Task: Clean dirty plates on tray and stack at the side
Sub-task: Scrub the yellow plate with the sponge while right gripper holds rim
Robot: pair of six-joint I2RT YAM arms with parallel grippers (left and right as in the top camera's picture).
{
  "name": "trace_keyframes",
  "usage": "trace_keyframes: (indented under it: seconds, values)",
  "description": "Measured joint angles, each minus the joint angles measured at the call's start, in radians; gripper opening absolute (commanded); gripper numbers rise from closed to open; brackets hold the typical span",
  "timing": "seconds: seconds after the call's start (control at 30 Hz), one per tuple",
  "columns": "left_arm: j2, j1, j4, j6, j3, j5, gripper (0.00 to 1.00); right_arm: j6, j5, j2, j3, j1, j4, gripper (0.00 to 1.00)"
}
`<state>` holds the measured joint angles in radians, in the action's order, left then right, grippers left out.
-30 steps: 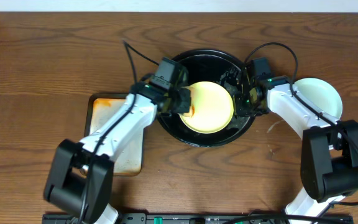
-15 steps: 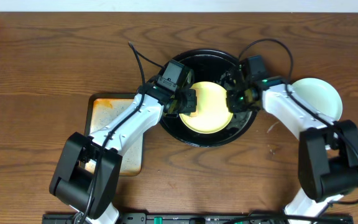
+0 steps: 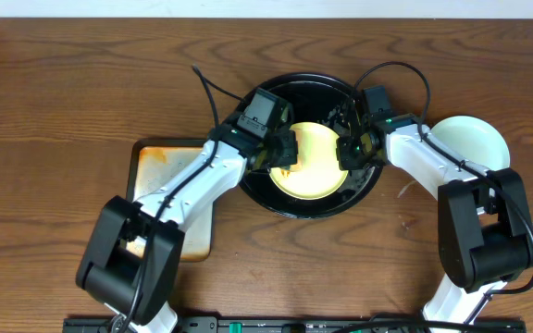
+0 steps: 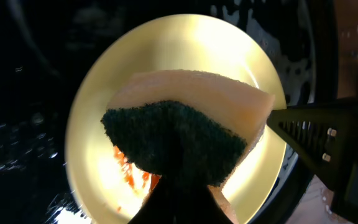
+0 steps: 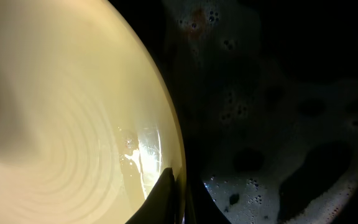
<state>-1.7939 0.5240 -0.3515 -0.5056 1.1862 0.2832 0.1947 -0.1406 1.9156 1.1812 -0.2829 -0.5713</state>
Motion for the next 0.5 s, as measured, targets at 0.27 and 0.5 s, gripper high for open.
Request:
trace_keyframes:
  seconds: [0.27,0.5]
  values:
    - [-0.135,0.036,0.021,-0.023,0.0,0.006,0.08,0.022,0.003,0.0,0.002,0.0,0.006,0.01]
    - [-0.169,0.032,0.016,-0.043,0.021,0.021,0.08,0.029,0.003,0.0,0.002,0.0,0.006,0.01]
